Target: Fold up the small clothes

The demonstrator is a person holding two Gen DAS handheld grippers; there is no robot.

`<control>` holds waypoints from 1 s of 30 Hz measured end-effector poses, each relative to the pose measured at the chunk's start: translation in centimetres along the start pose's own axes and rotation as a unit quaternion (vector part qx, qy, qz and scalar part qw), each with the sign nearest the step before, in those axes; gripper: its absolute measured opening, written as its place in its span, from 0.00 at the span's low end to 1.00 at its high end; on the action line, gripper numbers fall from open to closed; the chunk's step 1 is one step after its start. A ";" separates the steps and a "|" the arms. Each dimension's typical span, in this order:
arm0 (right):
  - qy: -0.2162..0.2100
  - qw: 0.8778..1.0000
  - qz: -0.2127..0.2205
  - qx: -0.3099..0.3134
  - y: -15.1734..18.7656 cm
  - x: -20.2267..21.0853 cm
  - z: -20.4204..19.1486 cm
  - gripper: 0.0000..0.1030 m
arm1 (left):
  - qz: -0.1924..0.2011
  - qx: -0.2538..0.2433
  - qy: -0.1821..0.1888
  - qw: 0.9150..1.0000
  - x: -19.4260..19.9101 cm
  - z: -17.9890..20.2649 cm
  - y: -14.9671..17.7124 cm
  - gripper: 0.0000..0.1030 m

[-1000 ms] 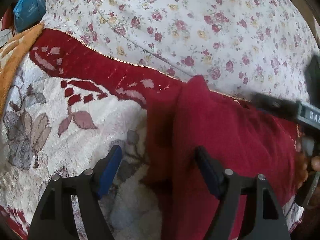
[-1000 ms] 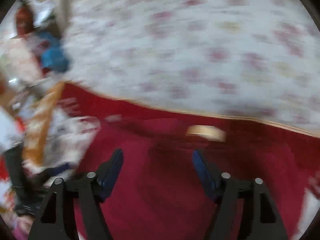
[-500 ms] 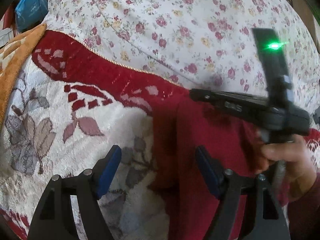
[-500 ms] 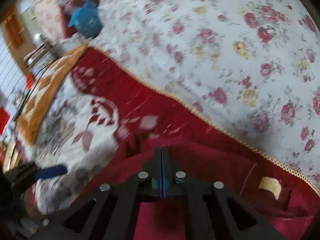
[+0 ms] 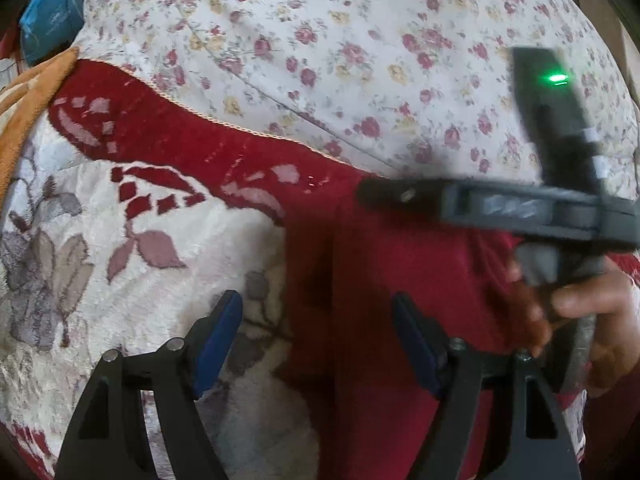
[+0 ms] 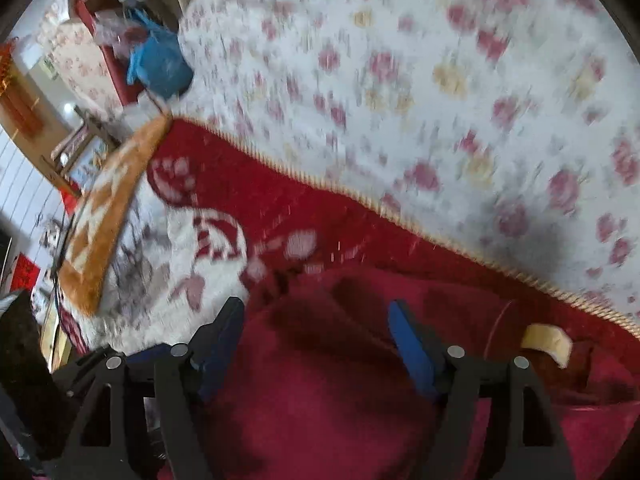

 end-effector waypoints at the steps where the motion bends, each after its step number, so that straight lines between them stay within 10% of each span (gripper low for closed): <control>1: -0.004 1.000 -0.002 0.003 0.3 -0.3 0.1 0.71 | 0.000 -0.005 0.002 1.000 0.0 0.1 0.1 0.73; 4: 0.002 0.999 0.008 0.041 0.9 -0.5 -0.7 0.09 | -0.005 -0.009 -0.004 1.000 -0.6 -0.1 0.3 0.69; 14: 0.047 0.998 0.037 0.026 -0.9 -2.6 -1.2 0.06 | -0.004 0.043 -0.013 0.999 -1.6 -2.6 -0.7 0.57; 17: 0.045 0.999 0.031 0.004 -0.3 -1.0 -0.7 0.15 | -0.007 0.039 -0.013 0.999 -1.5 -2.4 -0.5 0.57; 19: 0.044 0.998 0.039 -0.011 0.5 2.2 0.3 0.54 | 0.000 0.021 -0.020 1.000 -1.1 -2.0 -0.5 0.57; 21: 0.094 0.994 0.055 -0.010 1.8 5.9 2.5 0.67 | 0.003 0.009 -0.025 1.000 -0.8 -1.7 -0.5 0.59; 26: 0.268 0.960 0.068 -0.039 5.5 14.0 10.7 0.69 | 0.003 0.004 -0.035 0.999 -0.6 -1.6 -0.3 0.68; 30: 0.317 0.940 0.077 -0.104 7.4 17.6 16.4 0.81 | 0.005 0.007 -0.036 0.999 -0.4 -1.5 -0.2 0.71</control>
Point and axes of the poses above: each gripper's, at about its wrist camera, not at the fingertips, and x roughly against the way its jaws point, z to its right, y to its underside, the point moved 6 cm from there along -x, roughly the way its jaws point, and after that the axes turned 7 degrees about z, right-handed, at the moved point
